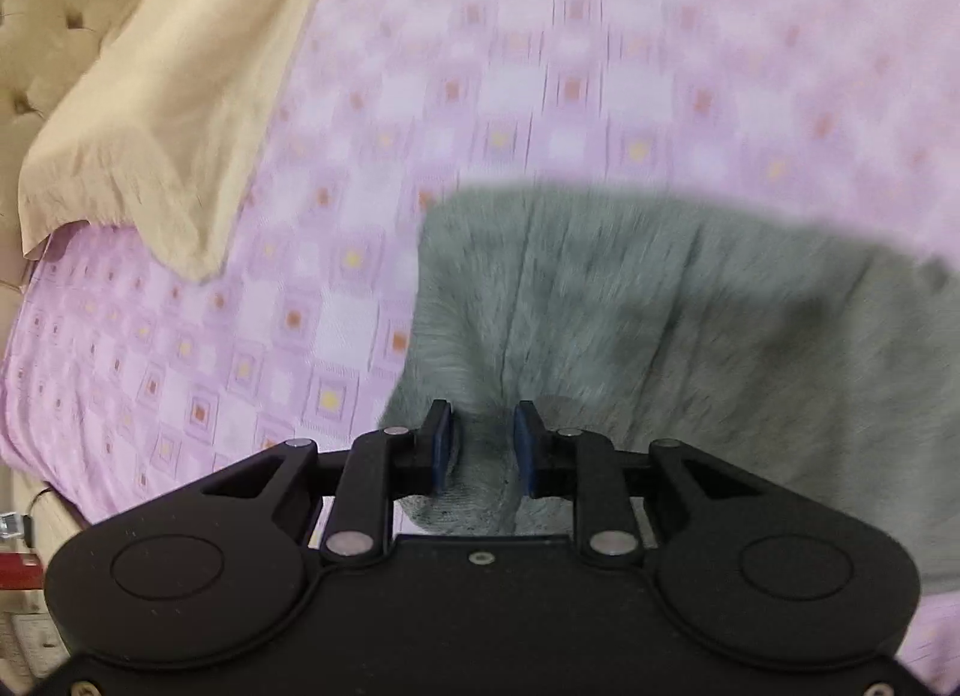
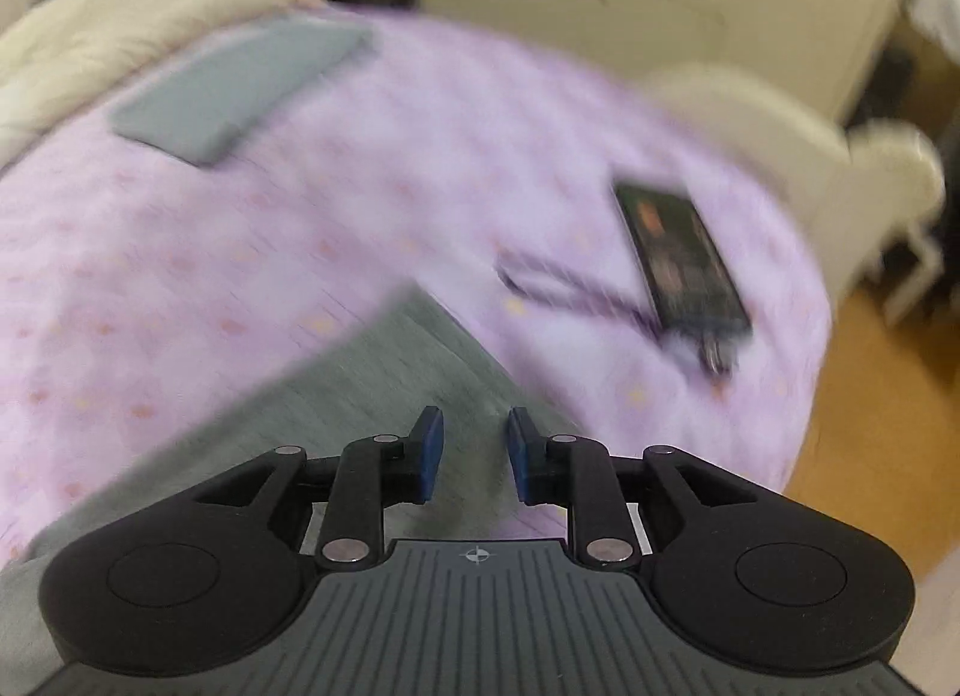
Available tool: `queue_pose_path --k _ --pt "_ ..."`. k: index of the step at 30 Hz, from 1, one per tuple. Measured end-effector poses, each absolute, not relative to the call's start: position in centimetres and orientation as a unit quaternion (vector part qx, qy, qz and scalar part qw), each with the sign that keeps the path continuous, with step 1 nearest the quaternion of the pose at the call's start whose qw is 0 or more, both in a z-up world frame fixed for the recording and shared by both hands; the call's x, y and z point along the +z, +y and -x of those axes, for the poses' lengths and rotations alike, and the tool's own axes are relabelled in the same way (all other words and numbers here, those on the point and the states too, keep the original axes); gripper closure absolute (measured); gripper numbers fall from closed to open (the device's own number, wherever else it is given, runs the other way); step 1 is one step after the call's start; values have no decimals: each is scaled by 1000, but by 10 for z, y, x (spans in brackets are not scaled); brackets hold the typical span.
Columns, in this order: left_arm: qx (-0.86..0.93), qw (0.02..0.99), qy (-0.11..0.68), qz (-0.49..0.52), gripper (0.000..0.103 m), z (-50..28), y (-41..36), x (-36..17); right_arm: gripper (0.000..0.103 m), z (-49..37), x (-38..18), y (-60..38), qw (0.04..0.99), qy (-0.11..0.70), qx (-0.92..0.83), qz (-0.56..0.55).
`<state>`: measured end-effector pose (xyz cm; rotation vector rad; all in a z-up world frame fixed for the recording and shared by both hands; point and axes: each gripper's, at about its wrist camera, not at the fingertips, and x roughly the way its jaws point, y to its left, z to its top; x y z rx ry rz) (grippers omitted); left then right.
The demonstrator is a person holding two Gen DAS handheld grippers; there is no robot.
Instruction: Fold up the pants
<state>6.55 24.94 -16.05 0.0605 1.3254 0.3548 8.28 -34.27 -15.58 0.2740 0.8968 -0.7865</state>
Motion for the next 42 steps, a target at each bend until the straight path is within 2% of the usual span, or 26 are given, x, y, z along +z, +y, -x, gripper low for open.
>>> queue_pose_path --k 4,9,15,22,27,28,30,31,34,36,40,42 --pt "124 804 582 18 71 -68 241 -137 80 -106 -136 -279 877 405 -249 -71" --pt "82 812 577 15 70 -80 223 -160 79 -154 -140 -179 906 423 -4 -30" --pt "147 751 643 -20 70 -90 256 -222 79 -219 -159 -58 863 450 229 1" --pt "113 768 629 -34 71 -77 261 -219 78 -267 -207 20 772 538 338 -21" --pt "76 767 635 -53 72 -83 259 -208 81 -249 -215 33 728 593 344 -12" --pt "66 771 632 -53 72 -85 257 -199 94 -243 -208 31 728 587 354 -19" --pt "48 789 611 -45 72 -89 257 -178 97 -226 -186 38 745 553 373 0" --pt "42 798 600 -41 72 -93 255 -167 103 -212 -175 40 753 534 385 23" --pt "25 822 568 -25 72 -119 248 -143 103 -168 -160 51 749 502 422 96" --pt "14 830 558 -20 63 -141 239 -140 103 -142 -165 63 735 499 434 149" --pt "3 820 570 -53 59 -183 215 -165 103 -104 -180 75 722 504 430 201" --pt "-10 788 611 -77 56 -199 205 -193 101 -109 -173 69 745 496 404 187"
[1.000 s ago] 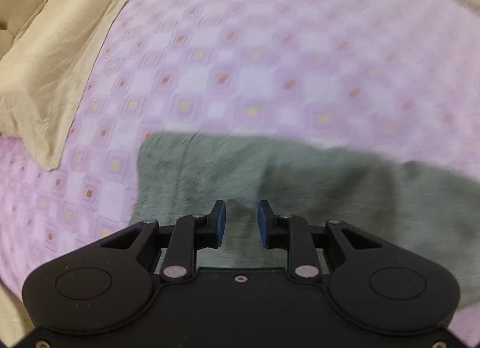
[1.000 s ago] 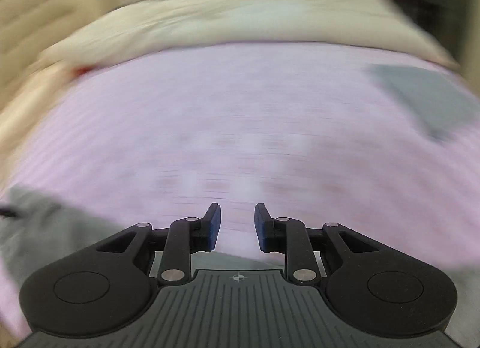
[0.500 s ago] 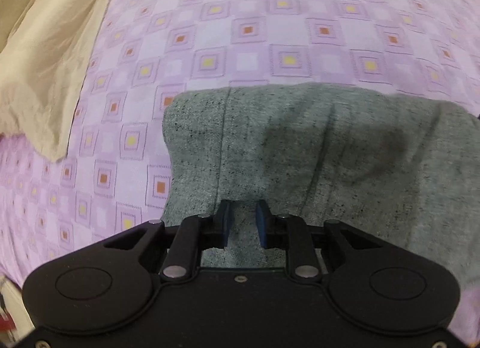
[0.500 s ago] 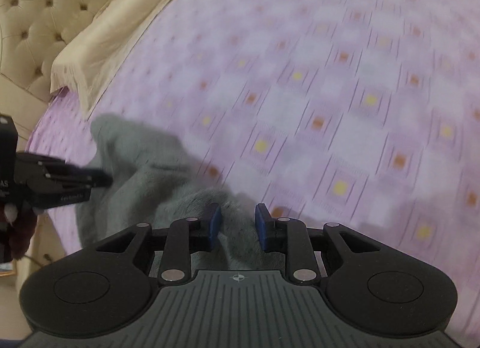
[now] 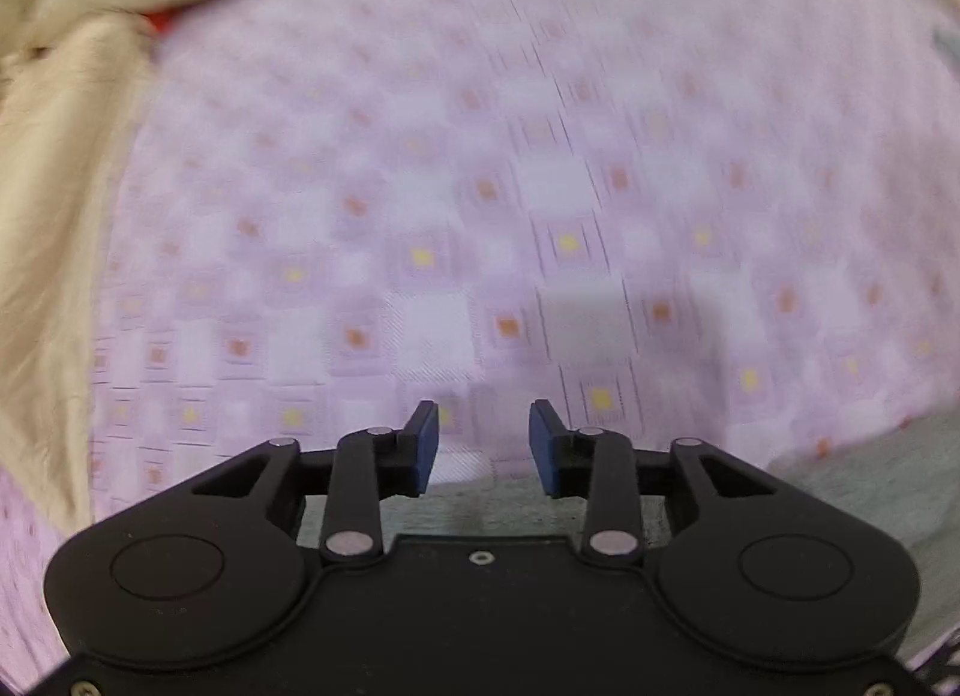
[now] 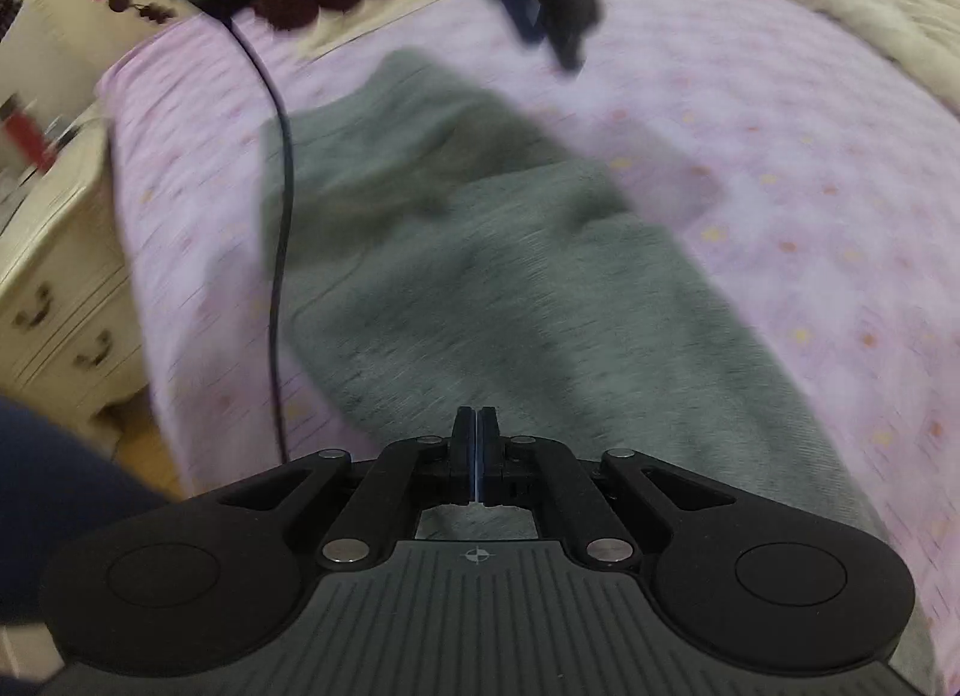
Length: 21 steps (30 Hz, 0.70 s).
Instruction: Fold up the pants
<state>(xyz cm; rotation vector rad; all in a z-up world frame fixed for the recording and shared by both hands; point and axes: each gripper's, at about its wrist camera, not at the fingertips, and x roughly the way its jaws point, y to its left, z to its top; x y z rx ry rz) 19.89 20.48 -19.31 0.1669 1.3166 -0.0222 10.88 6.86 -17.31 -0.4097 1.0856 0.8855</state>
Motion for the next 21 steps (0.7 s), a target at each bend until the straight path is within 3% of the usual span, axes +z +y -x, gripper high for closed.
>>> queue_pose_path --k 2,4,7,10,18,21 --pt "-24 747 656 -103 54 -197 203 -223 100 -121 -162 60 774 478 382 162" --pt "-26 744 655 -132 50 -179 204 -238 89 -138 -148 51 799 457 363 143" --pt "5 759 645 -86 49 -155 234 -233 78 -169 -142 45 805 454 360 129" --pt "3 771 635 -52 66 -131 264 -234 78 -199 -150 46 787 476 378 110" --pt "7 777 628 -43 66 -130 265 -232 77 -247 -200 63 707 577 401 79" --pt "4 780 625 -33 66 -126 272 -229 93 -230 -184 57 707 566 419 65"
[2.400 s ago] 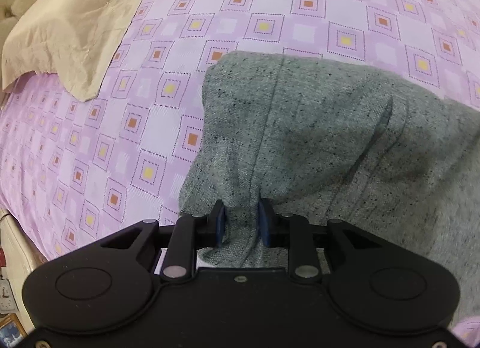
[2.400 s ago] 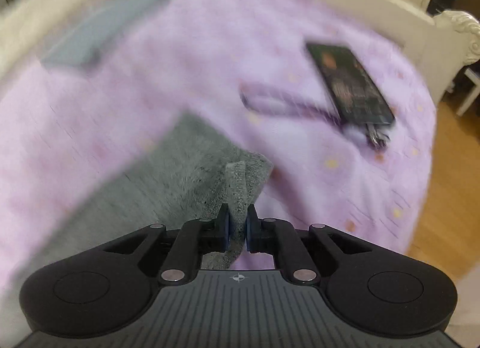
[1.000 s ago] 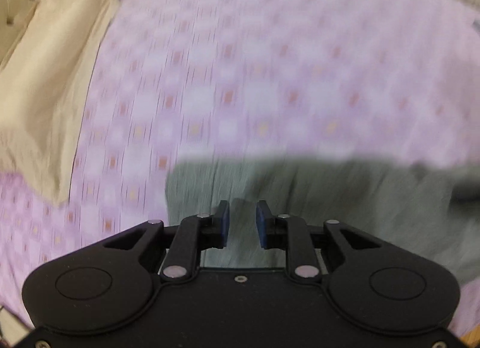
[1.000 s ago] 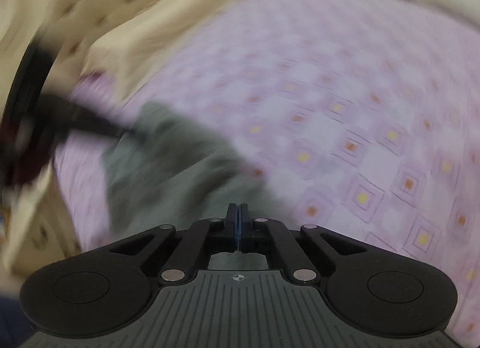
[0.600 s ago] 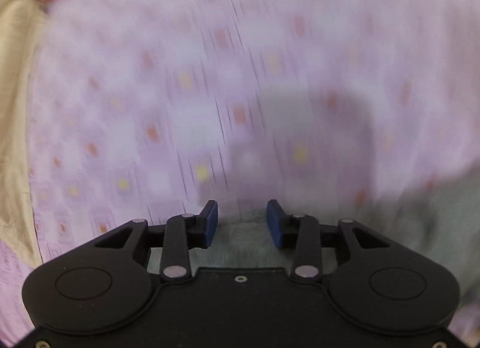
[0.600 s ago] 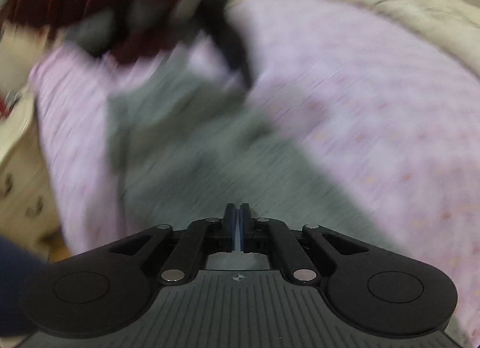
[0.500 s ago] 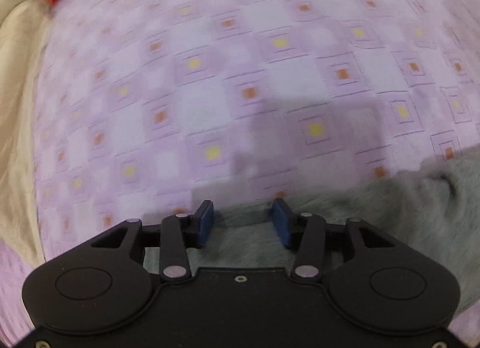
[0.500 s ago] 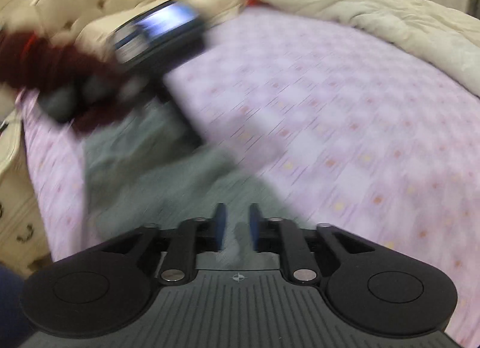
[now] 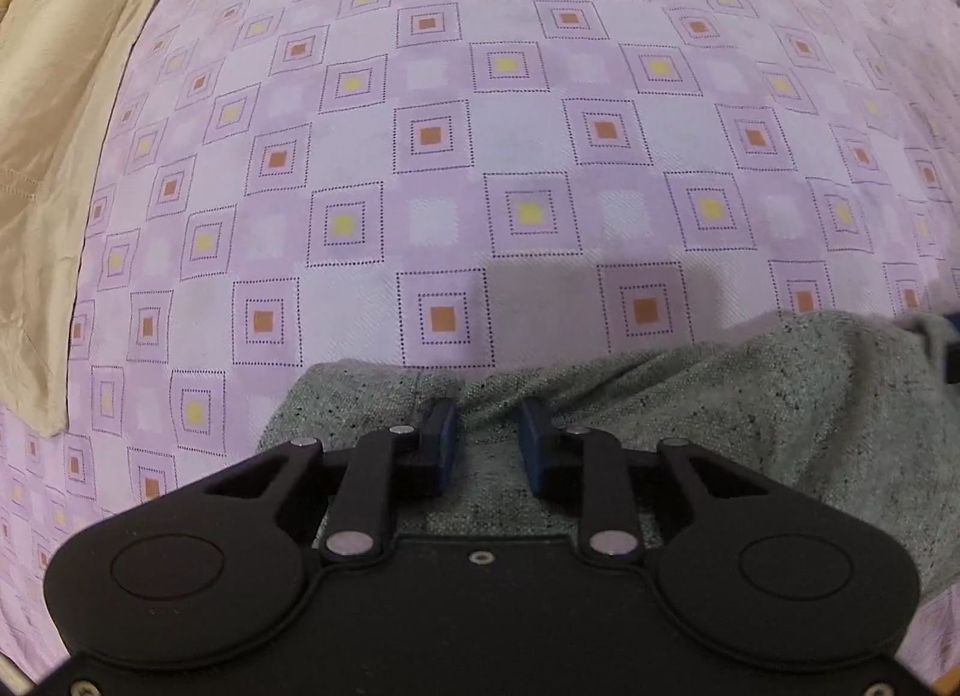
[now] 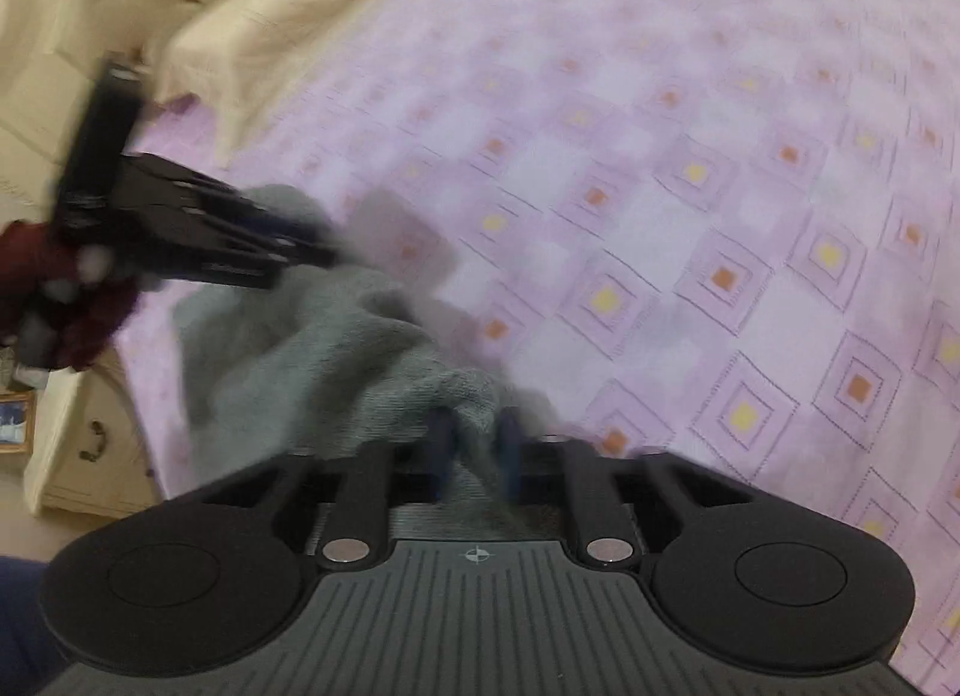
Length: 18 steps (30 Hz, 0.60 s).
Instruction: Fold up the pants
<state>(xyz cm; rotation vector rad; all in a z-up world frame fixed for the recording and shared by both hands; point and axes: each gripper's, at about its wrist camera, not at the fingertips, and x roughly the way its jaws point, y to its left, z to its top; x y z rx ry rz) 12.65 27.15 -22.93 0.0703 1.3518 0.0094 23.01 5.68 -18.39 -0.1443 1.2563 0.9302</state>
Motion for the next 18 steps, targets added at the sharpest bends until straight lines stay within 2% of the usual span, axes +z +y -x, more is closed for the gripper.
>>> queue_pose_path --k 3,9,12,16,18 --pt "10 777 629 -12 67 -130 281 -226 103 -185 -154 51 731 508 441 118" --pt "17 779 627 -17 68 -141 283 -213 103 -91 -171 60 683 507 468 239" --pt "21 766 641 -31 68 -139 280 -225 101 -97 -165 48 750 483 411 188" --pt "26 774 631 -27 72 -128 285 -225 79 -158 -156 24 790 484 362 101" --pt "36 776 630 -23 83 -127 290 -227 76 -188 -163 19 782 494 366 104"
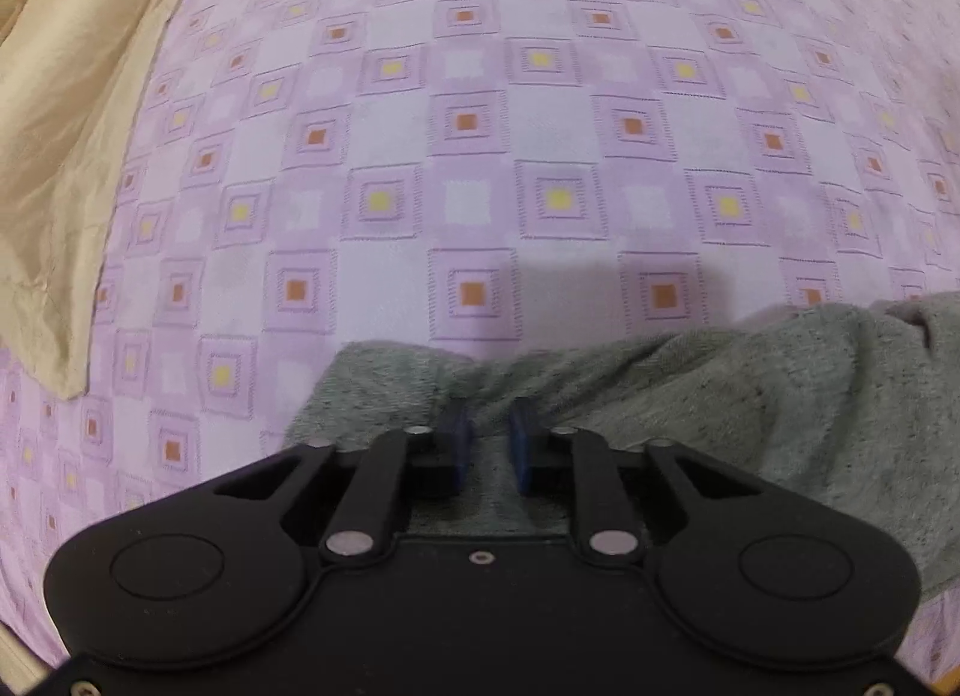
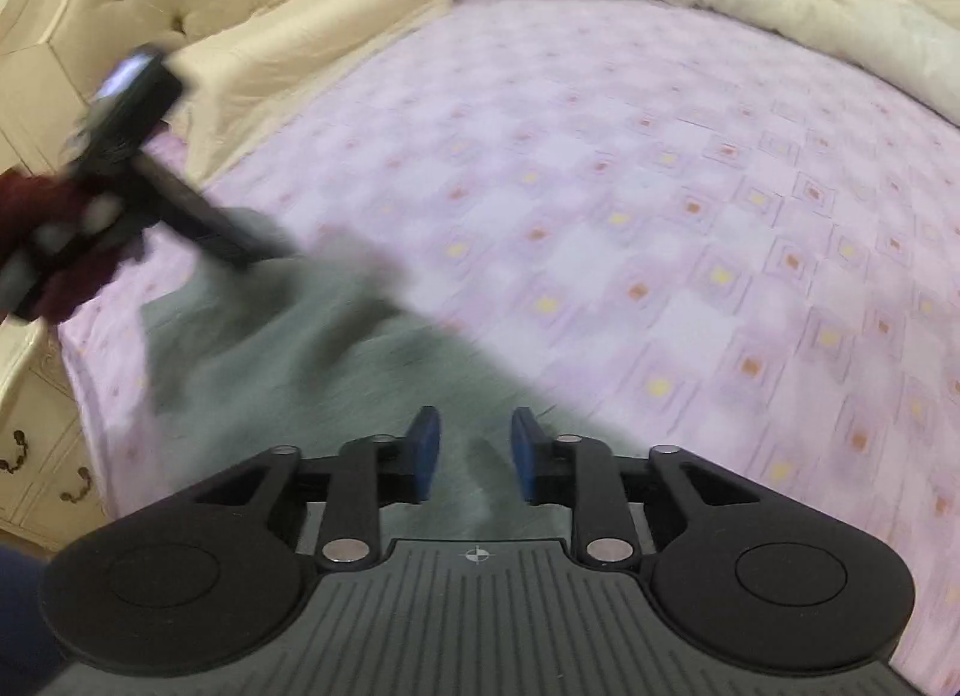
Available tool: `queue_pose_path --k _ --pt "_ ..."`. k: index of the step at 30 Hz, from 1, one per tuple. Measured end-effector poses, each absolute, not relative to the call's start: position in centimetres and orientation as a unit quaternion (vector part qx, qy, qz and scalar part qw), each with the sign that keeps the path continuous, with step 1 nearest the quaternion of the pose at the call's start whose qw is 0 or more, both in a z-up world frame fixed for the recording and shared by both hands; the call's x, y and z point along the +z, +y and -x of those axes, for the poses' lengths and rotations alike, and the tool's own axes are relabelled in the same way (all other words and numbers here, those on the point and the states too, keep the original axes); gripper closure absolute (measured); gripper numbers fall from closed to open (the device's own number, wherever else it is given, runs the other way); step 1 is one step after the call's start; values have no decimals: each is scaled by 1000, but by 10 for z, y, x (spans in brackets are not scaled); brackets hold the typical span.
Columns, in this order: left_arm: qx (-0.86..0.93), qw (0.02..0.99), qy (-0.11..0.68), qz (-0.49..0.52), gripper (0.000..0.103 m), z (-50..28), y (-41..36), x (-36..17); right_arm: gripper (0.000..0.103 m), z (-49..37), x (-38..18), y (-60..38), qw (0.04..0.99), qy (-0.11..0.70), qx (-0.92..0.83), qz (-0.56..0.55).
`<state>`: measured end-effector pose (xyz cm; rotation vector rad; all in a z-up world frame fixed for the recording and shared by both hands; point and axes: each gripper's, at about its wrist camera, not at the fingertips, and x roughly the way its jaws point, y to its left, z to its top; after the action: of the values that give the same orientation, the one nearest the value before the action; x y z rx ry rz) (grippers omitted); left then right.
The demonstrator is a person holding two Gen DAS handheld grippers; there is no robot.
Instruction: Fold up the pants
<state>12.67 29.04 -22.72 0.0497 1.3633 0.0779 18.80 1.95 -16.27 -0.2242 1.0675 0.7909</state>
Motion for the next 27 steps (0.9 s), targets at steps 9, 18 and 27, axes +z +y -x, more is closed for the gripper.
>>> queue_pose_path --k 9,18,27 --pt "47 778 627 -12 84 -126 297 -232 68 -240 -212 30 678 606 408 80" --pt "64 775 628 26 84 -126 301 -228 100 -102 -121 23 798 393 397 227" --pt "35 822 565 51 84 -131 263 -168 100 -25 -174 46 727 424 436 318"
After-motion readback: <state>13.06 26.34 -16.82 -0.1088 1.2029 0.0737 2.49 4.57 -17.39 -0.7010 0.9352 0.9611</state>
